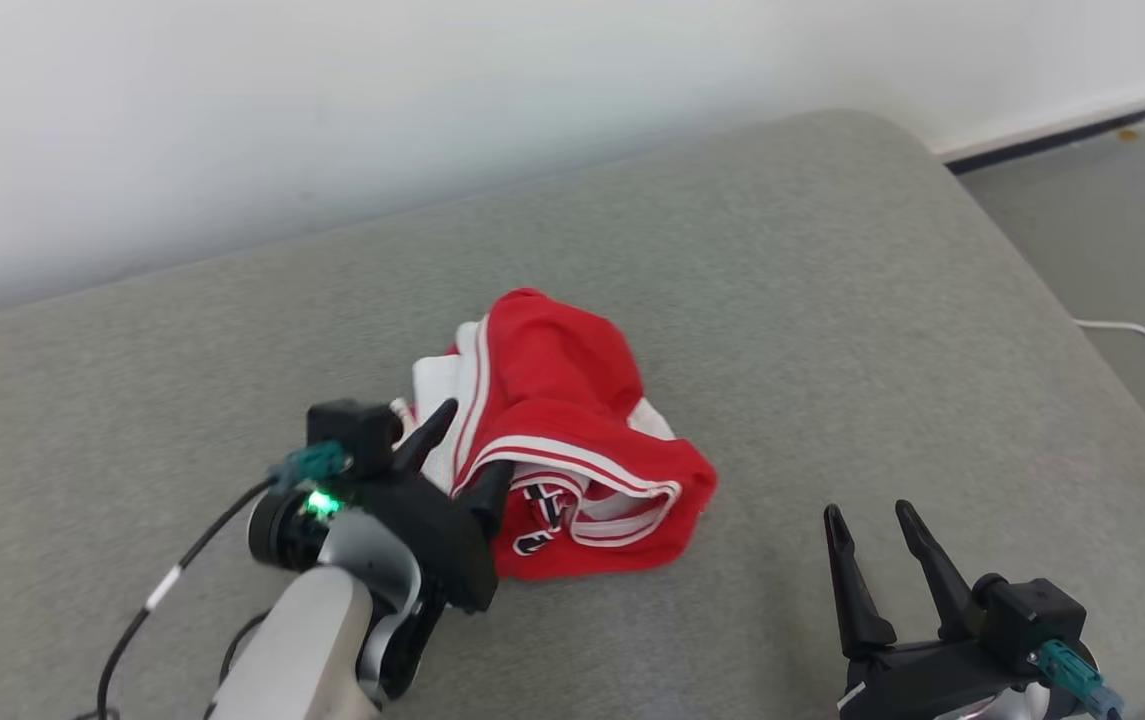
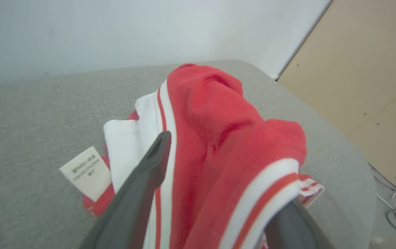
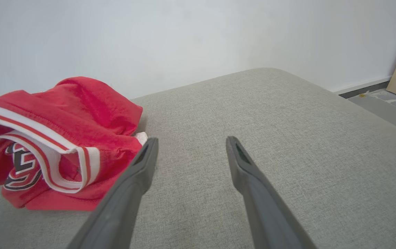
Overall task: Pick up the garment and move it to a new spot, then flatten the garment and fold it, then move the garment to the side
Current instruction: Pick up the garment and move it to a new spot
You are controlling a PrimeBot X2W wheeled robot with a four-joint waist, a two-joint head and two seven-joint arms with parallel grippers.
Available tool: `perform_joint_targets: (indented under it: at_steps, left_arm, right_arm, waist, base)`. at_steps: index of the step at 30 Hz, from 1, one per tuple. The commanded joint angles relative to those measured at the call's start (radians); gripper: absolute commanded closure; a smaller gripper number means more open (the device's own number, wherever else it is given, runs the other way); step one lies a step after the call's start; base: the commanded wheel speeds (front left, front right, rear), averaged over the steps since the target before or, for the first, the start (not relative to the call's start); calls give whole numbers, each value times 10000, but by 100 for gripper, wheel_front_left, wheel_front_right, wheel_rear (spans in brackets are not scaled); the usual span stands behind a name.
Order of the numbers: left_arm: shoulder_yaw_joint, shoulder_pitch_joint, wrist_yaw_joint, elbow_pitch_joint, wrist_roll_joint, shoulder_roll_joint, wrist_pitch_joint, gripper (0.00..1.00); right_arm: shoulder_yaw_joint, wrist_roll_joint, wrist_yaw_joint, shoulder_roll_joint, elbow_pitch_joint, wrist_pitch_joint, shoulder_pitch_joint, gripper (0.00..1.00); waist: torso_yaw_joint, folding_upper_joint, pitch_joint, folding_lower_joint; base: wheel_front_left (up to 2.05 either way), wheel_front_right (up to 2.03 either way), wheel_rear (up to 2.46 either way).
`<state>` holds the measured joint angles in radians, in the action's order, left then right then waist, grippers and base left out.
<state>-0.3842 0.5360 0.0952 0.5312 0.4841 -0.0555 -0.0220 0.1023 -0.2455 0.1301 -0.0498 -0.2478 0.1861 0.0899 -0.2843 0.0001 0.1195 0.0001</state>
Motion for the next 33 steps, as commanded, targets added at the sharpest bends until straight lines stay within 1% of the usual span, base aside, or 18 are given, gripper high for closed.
perform_joint_targets:
  at_steps: [1, 5, 9, 14, 16, 17, 18, 22, 26, 29, 33]
  left_arm:
    - [45, -411, -27, -186, 185, 4, 368, 0]
    - [278, -1135, -61, -783, 550, -24, 1027, 0]
    - [520, -2058, -153, -1428, 678, -407, 1397, 0]
    - [973, -3111, -308, -2317, 768, -839, 2144, 0]
    - [1093, -3485, -251, -2571, 812, -954, 2390, 0]
    - [1167, -3639, -290, -2682, 625, -1107, 2530, 0]
    - [1167, -3639, -290, -2682, 625, -1107, 2530, 0]
    - [1568, -4300, -393, -3085, 48, -1357, 2847, 0]
    - [2488, -5044, -514, -3944, -757, -1240, 2866, 0]
    - [2957, -5655, -413, -4172, -1351, -1223, 2862, 0]
    - [3503, -6169, -160, -4226, -1711, -1013, 2864, 0]
  right_arm:
    - [-60, 42, 11, -11, 40, -5, -147, 0]
    - [-215, 61, 12, -11, 64, -60, -274, 0]
    - [-281, 41, 12, -11, 67, -115, -343, 0]
    - [-356, 1, 12, -12, 65, -142, -440, 0]
    - [-382, -5, 12, -11, 48, -138, -488, 0]
    - [-399, 13, 12, -12, 33, -141, -510, 0]
    - [-399, 13, 12, -12, 33, -141, -510, 0]
    - [-504, 103, 12, -11, 36, -86, -603, 0]
    - [-720, 215, 12, -12, -36, -35, -792, 0]
    - [-879, 290, 12, -6, -88, -19, -955, 0]
    - [-1002, 373, 12, -11, -104, -63, -1147, 0]
  waist:
    - [669, -1, -308, -1]
    - [1335, -1, -527, -1]
    - [1887, -1, -739, -1]
    - [2335, -1, -952, -1]
    - [2457, -1, -1045, -1]
    - [2496, -1, -1092, -1]
    - [2496, -1, -1092, -1]
    - [2611, -1, -1252, -1]
    - [2658, -1, -1338, -1]
    - [2687, -1, -1388, -1]
    - [2702, -1, -1422, -1]
  base:
    - [0, 0, 0]
    - [0, 0, 0]
    - [0, 0, 0]
    - [0, 0, 0]
    - [0, 0, 0]
    - [0, 0, 0]
    - [0, 0, 0]
    - [0, 0, 0]
    - [0, 0, 0]
    - [0, 0, 0]
    - [0, 0, 0]
